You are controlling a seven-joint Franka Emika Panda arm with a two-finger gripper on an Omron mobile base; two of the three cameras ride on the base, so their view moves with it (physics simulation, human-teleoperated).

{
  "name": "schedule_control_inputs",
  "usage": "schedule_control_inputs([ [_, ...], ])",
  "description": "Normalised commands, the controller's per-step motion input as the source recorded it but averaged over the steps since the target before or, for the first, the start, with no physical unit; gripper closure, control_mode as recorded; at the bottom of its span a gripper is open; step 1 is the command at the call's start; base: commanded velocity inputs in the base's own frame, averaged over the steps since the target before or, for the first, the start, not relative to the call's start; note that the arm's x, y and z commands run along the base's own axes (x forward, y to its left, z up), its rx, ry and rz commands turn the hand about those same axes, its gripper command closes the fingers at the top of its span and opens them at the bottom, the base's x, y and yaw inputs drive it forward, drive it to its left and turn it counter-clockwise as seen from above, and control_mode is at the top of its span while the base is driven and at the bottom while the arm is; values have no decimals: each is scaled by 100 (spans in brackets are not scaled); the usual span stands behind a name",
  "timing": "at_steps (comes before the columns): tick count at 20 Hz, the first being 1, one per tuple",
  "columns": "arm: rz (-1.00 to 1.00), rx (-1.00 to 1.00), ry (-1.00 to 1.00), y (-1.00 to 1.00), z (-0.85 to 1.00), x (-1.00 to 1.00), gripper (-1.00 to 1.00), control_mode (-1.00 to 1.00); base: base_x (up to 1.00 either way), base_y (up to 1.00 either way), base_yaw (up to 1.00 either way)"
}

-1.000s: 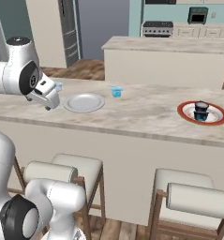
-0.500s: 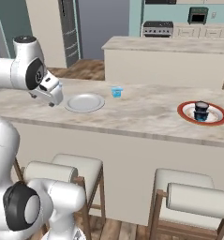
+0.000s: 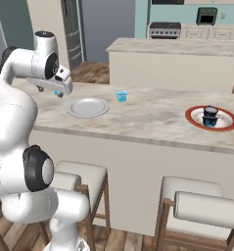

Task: Place two yogurt containers on each plate.

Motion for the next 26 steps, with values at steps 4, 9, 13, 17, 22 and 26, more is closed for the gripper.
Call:
schedule_control_inputs([
  [4,11,-8,0,75,7,76,-100,-100,0,0,0],
  [9,9,-18,0,55,-11,71,-100,-100,0,0,0],
  [13,1,-20,0,40,-10,63,-100,-100,0,0,0],
  [17,0,-10,5,13,-16,58,-100,-100,0,0,0],
  [22,-2,-2,3,14,-22,47,-100,-100,0,0,0],
  [26,-20,0,2,2,-15,50,-100,-100,0,0,0],
])
